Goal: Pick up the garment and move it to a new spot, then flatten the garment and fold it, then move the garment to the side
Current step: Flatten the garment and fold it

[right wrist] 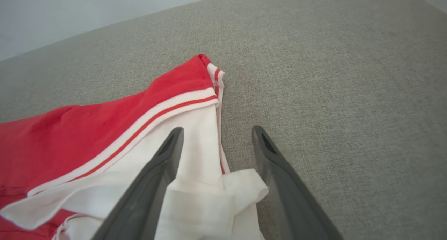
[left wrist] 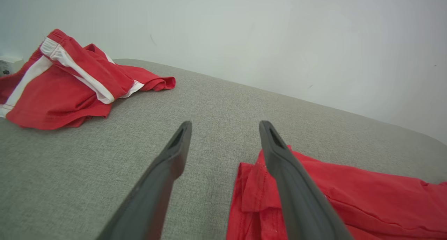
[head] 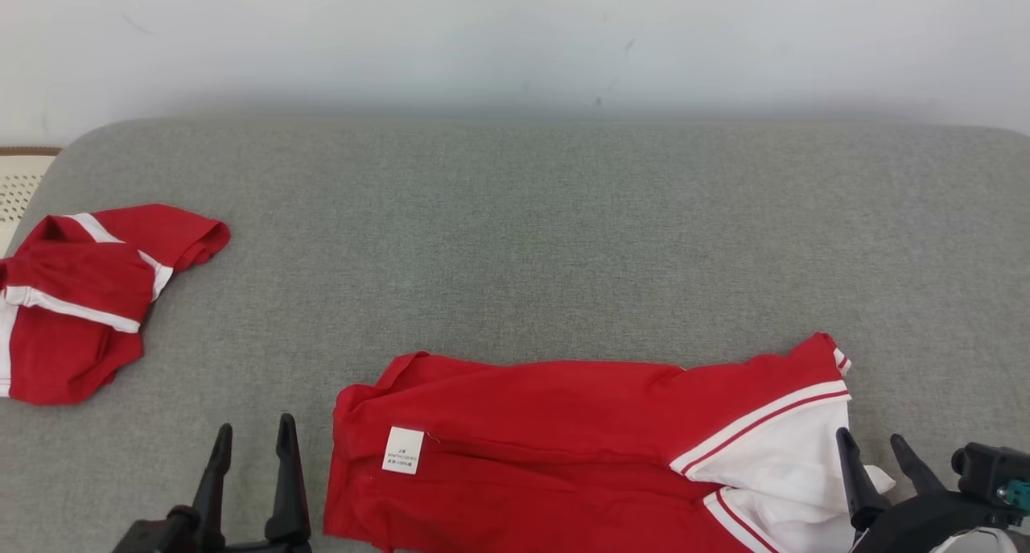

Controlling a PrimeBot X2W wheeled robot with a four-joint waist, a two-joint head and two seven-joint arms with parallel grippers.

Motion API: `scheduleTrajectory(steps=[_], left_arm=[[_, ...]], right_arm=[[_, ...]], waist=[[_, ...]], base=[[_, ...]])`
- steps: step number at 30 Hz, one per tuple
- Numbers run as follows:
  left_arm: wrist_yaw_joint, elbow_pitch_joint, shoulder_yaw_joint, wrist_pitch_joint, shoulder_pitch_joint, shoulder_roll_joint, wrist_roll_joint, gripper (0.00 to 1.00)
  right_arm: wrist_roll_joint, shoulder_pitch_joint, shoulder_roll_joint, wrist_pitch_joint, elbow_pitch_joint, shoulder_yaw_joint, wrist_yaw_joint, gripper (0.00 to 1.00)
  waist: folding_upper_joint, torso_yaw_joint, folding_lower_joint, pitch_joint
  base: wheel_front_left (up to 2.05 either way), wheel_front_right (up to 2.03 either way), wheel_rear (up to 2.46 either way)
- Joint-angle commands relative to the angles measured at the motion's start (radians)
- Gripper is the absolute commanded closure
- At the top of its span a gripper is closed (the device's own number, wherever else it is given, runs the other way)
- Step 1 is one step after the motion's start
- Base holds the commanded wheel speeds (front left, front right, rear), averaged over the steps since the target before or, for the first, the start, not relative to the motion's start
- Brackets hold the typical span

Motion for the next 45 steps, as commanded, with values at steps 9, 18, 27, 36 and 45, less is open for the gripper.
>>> scheduleTrajectory(steps=[9, 18, 27, 36, 45], left_arm=[[-0.006, -0.007, 0.008, -0.005, 0.024, -0.020, 0.030, 0.00], [-0.018, 0.005, 0.024, -0.005, 0.023, -0.027, 0.041, 0.00], [-0.024, 0.008, 0.044, -0.005, 0.032, -0.034, 0.047, 0.00], [-0.021, 0.002, 0.056, -0.005, 0.046, -0.040, 0.050, 0.00], [-0.027, 0.011, 0.066, -0.005, 0.053, -0.044, 0.053, 0.00]], right_arm=[[-0.021, -0.037, 0.013, 0.032, 0.144, 0.025, 0.000, 0.00], [-0.004, -0.050, 0.008, 0.036, 0.195, 0.068, 0.000, 1.00], [-0.027, -0.074, -0.037, -0.027, 0.210, -0.005, -0.001, 1.00], [-0.037, -0.037, -0.085, -0.013, 0.136, -0.134, -0.001, 1.00], [0.023, -0.010, -0.039, 0.074, -0.101, -0.084, -0.001, 1.00]], waist=[[0.0000, 0.030, 0.0000, 0.013], [0.0000, 0.032, 0.0000, 0.009], [0.0000, 0.018, 0.0000, -0.004], [0.0000, -0.011, 0.0000, -0.012], [0.0000, -0.045, 0.0000, -0.029]], base=[[0.00, 0.00, 0.00], [0.00, 0.00, 0.00], [0.00, 0.00, 0.00], [0.00, 0.00, 0.00], [0.00, 0.00, 0.00]])
